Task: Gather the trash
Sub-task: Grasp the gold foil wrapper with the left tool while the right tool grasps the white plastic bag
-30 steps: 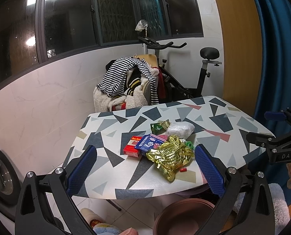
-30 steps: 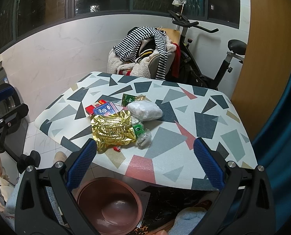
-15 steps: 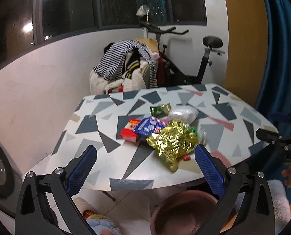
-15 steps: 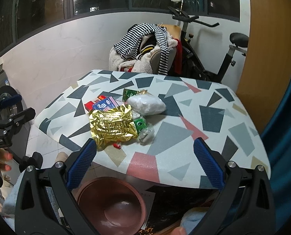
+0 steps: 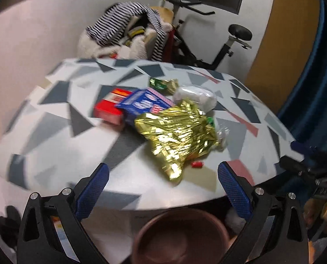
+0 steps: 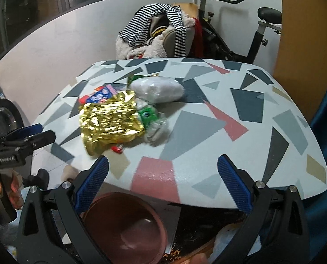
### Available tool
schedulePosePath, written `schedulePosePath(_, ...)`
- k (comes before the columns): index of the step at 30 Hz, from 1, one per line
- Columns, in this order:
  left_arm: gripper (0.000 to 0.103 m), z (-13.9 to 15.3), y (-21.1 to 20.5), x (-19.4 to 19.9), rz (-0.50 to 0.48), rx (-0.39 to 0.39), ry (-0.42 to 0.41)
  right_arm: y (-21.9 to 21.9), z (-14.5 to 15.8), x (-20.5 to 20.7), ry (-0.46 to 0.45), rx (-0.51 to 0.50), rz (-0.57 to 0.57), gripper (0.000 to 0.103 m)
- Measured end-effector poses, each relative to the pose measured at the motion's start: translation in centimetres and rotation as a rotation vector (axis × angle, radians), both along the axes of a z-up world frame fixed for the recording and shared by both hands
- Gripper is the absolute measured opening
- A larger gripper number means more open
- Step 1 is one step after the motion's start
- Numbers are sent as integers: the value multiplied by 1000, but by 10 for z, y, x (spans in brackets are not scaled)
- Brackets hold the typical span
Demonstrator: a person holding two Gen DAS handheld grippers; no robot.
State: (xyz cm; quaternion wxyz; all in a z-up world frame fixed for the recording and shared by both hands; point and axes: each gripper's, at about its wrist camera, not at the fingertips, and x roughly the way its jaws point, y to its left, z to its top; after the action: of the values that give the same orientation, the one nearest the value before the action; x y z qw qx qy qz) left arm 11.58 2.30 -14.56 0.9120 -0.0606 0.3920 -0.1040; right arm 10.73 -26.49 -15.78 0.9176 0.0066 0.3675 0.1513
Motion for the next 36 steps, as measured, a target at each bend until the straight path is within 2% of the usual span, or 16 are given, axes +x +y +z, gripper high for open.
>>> schedulePosePath(2,95,-8,-5,17,-1,-38,26,-4,-3,6,2,6,-7,97)
schedulePosePath(8,91,-41,9,60,54,-253,100,-22,-13,20,29,44,-40,97)
schedulePosePath(13,90,-53,4,70,38,-262,112,-28,-25,29,66,71,-38,97)
schedulePosePath(15,68,-56,0,72,6,-253,117,-24,-27,31,75,70,-28,97)
schedulePosePath(16,45,-56,-2,72,-11,-233,128,-22,-28,32,77,70,-20,97)
schedulePosePath(17,34,-56,-2,70,-18,-225,128,-20,-28,33,76,70,-9,97)
schedulePosePath(20,16,-41,4,60,-45,-262,92,-14,-25,35,63,71,15,97)
schedulePosePath(22,11,-23,7,51,-66,-265,39,-12,-22,40,57,74,28,97)
schedulePosePath(24,11,-4,14,44,-66,-254,-21,-8,-17,46,45,72,38,97)
schedulePosePath(26,11,10,22,42,-53,-280,-66,-3,-11,55,25,70,51,97)
schedulePosePath(29,11,33,35,38,-12,-283,-135,11,-1,72,-11,77,81,88)
schedulePosePath(31,11,44,41,37,3,-272,-173,22,2,89,-28,81,90,86)
schedulePosePath(33,11,50,46,38,4,-275,-186,29,2,109,-17,106,87,86)
schedulePosePath(36,11,52,51,40,17,-247,-196,34,-6,149,46,192,41,84)
